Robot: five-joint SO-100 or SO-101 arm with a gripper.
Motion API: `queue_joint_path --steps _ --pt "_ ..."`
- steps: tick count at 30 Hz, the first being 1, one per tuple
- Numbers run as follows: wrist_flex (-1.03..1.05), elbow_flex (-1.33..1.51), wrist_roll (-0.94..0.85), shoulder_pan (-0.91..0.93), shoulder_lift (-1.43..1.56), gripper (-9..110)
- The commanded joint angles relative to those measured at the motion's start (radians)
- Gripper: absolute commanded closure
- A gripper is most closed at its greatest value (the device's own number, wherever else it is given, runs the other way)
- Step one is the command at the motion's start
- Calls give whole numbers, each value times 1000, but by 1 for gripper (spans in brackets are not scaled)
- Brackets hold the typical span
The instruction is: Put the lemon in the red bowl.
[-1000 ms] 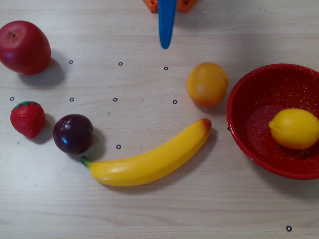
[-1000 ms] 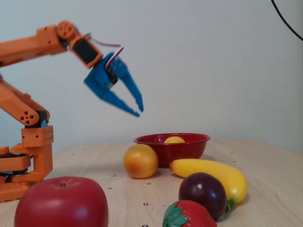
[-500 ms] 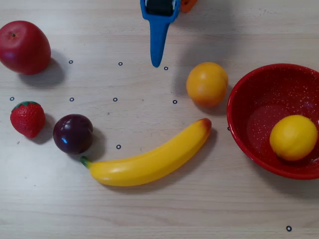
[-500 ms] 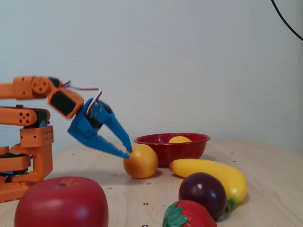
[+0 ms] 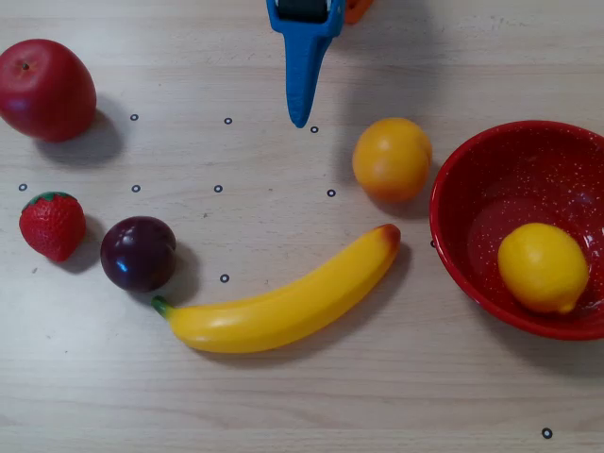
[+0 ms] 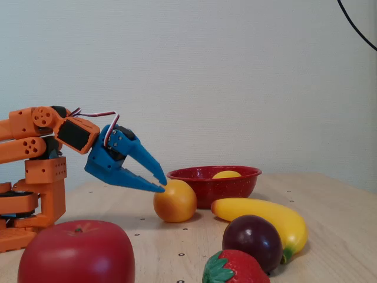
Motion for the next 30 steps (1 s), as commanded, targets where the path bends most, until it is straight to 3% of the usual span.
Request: queue_joint_path --steps 1,9,30 --pt "21 8 -28 35 17 101" --pt "144 8 -57 37 17 101" --pt "152 8 -78 37 15 101"
